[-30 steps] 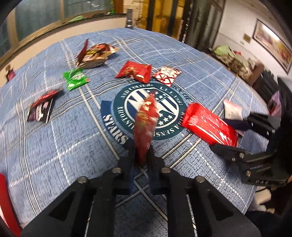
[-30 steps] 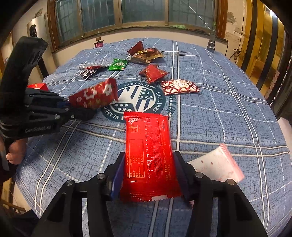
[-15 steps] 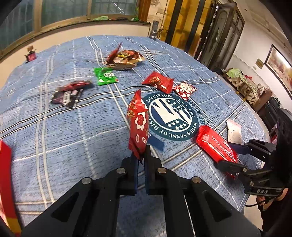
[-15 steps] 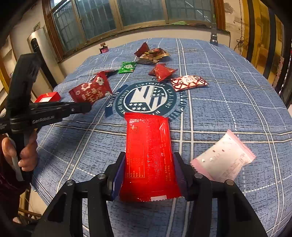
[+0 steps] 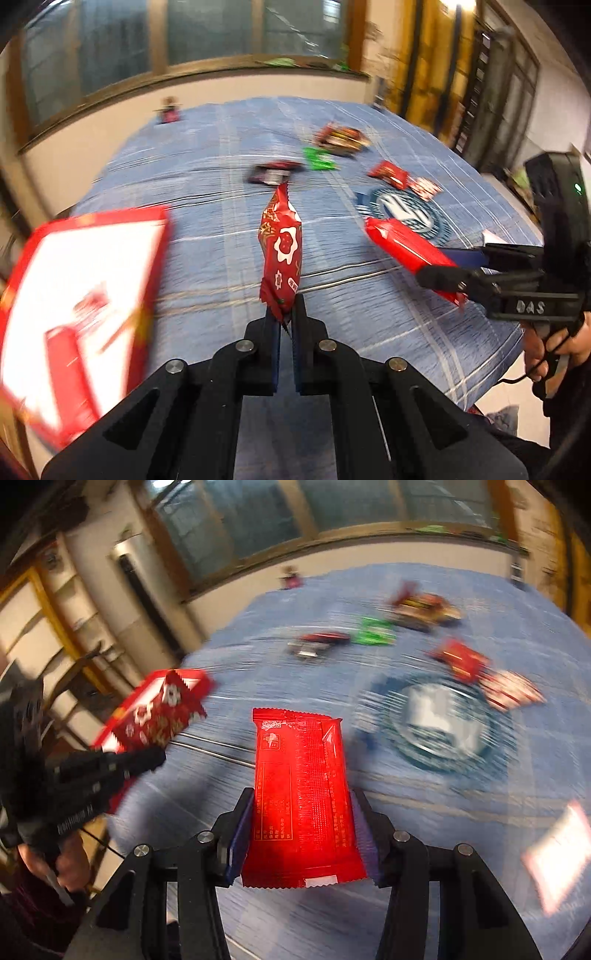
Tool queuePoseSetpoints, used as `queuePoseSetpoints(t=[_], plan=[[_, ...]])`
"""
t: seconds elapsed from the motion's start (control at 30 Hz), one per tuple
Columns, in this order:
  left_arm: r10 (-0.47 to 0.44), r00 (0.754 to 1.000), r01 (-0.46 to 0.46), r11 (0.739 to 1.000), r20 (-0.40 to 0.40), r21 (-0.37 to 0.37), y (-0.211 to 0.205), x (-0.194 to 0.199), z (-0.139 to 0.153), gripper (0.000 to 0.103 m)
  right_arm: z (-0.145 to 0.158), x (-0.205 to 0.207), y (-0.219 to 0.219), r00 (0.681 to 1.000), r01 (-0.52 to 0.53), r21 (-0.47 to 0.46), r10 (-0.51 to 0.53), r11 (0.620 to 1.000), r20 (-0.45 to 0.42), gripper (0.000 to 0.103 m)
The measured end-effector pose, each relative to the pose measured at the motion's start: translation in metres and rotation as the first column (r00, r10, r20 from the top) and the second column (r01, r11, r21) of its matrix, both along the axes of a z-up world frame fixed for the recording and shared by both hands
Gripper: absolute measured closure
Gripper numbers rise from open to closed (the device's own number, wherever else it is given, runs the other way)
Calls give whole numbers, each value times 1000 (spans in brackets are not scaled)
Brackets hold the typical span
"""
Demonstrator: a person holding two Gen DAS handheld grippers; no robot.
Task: Organize snacks
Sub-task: 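Release both packets into the white box with both grippers, then grasp a white-pink candy packet with the right gripper while the left grasps a red packet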
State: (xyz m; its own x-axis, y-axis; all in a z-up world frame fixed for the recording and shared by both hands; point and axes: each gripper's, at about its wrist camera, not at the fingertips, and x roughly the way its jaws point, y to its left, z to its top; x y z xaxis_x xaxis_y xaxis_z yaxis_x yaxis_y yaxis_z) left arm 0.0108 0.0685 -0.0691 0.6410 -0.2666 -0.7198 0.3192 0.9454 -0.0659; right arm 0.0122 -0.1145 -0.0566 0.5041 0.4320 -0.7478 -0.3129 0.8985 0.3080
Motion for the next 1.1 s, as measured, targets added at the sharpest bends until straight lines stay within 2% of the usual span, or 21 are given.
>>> queuePoseSetpoints(t=[0.17, 0.27, 0.3, 0.33, 0.37, 0.4, 0.43, 0.47, 0.5, 0.57, 0.67, 0.7, 0.8, 0.93, 1.1], plan=[[193, 981, -193, 981, 1, -22, 76, -12, 15, 100, 26, 30, 88, 987, -157, 84, 153, 984, 54, 52], [312, 950, -312, 950, 13, -1, 118, -11, 22, 99, 39, 50, 144, 973, -229, 154, 221, 961, 71, 51], [365, 931, -365, 931, 8, 0, 135, -9, 24, 99, 43, 54, 159, 969, -248, 203, 237, 947, 75, 48], [380, 925, -380, 925, 5, -8, 143, -6, 24, 97, 46, 60, 172, 966, -259, 260, 247, 930, 78, 47], [390, 921, -390, 920, -11, -15, 153, -3, 23, 84, 47, 63, 179, 965, -263, 291, 252, 920, 73, 42], [413, 910, -414, 910, -41, -16, 161, 0, 20, 53, 47, 66, 184, 966, -257, 313, 250, 914, 63, 37], [441, 895, -443, 896, -74, -23, 168, 2, 16, 36, 45, 66, 184, 970, -244, 325, 236, 914, 62, 36], [451, 888, -456, 889, -87, -46, 173, 1, 12, 25, 43, 63, 180, 972, -234, 324, 224, 917, 70, 36], [443, 893, -449, 889, -85, -86, 174, -2, 9, 25, 40, 60, 174, 974, -225, 305, 212, 925, 78, 36], [416, 906, -423, 900, -77, -106, 168, -7, 5, 25, 32, 58, 159, 979, -203, 268, 190, 942, 75, 36], [327, 942, -334, 934, -74, -124, 139, -8, 1, 25, 15, 54, 122, 991, -132, 238, 125, 962, 45, 36], [279, 957, -286, 950, -76, -123, 121, -7, -2, 25, 10, 50, 108, 995, -104, 220, 98, 970, 38, 36], [171, 981, -180, 978, -86, -107, 73, -2, -8, 25, 0, 35, 69, 999, -49, 178, 44, 983, 27, 35], [61, 990, -73, 993, -124, -91, 21, 6, -18, 25, -6, 10, 19, 998, 33, 94, -37, 995, 46, 35], [-16, 981, -8, 993, -192, -120, -18, 11, -33, 25, -4, -28, -50, 983, 170, -5, -170, 985, 63, 35]])
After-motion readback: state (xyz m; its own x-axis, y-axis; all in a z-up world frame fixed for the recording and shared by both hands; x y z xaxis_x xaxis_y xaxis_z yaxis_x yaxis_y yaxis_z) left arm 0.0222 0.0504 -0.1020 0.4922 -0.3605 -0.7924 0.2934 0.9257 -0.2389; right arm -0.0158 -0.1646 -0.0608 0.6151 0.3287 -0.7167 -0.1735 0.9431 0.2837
